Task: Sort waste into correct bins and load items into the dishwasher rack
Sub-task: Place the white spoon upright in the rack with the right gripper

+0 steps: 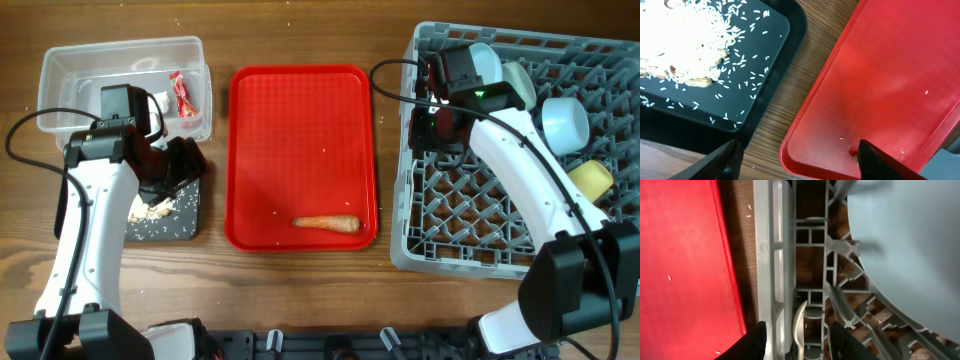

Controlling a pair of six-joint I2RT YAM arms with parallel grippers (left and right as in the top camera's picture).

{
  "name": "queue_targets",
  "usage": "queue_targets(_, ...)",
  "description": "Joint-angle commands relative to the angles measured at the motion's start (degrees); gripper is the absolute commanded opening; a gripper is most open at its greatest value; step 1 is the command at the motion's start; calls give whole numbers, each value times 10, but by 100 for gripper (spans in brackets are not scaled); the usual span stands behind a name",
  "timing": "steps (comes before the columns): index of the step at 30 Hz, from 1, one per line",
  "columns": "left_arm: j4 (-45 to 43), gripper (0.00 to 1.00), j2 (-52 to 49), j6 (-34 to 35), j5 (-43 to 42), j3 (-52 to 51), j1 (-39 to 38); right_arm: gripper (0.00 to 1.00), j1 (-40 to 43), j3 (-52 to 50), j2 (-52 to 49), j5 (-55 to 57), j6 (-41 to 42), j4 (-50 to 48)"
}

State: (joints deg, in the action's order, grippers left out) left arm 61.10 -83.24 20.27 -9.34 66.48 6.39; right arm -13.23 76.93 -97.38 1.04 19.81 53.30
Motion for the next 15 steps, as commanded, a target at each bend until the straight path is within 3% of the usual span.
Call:
queue_targets(1,-1,73,7,-1,-24,3,-3,45,-2,-1,31,-11,-2,5)
queue_targets(3,-9,73,7,-5,-24,3,-31,47,-2,-1,72,-10,-2,4)
queue_targets(5,-27,74,7,-5,-24,3,-76,58,1,-1,113,-11,-2,1)
queue_targets(9,-60,81,7,-9,-24,3,-179,68,23,-1,155,-11,-3,15)
queue_targets(14,-91,89,-7,-161,-1,3,-333,69,72,-3,162,-11,-3,57)
queue_targets(15,-92,88,-13,-218,0,2,-363,69,78,-3,162,-11,-3,61)
